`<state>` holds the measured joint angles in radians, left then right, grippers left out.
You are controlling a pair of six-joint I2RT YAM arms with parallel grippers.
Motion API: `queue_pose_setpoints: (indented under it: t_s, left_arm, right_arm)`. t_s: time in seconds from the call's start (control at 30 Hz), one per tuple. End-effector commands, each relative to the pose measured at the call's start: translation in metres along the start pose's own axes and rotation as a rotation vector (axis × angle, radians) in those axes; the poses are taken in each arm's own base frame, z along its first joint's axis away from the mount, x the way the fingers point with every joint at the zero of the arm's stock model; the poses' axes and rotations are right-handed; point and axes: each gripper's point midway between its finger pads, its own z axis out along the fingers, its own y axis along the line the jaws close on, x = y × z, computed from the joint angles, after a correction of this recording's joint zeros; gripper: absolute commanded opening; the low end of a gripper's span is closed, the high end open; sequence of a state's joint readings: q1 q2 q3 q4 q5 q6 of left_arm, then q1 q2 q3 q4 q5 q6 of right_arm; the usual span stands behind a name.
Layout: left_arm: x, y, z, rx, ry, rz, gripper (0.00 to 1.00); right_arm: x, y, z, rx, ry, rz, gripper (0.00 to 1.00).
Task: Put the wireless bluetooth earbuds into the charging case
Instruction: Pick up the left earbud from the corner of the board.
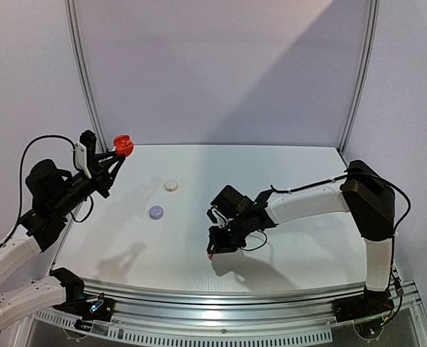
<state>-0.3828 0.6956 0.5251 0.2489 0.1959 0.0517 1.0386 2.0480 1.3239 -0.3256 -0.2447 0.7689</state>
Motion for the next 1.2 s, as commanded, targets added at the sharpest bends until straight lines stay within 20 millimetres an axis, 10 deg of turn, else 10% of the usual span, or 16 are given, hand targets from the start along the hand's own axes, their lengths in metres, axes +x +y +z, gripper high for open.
queue_pose_setpoints:
  t_s: [0.0,1.17]
  left_arm:
    - [0.002,0.003,-0.001,-0.006,-0.003,0.002,0.0]
    - [0.001,0.001,-0.001,0.001,-0.006,0.008,0.0]
  right_arm:
    - [0.014,-0.017,0.01,0.138,0.065,-0.023,0.17]
    - [0.003,0.001,0.011,0.491,0.092,-0.291,0.08]
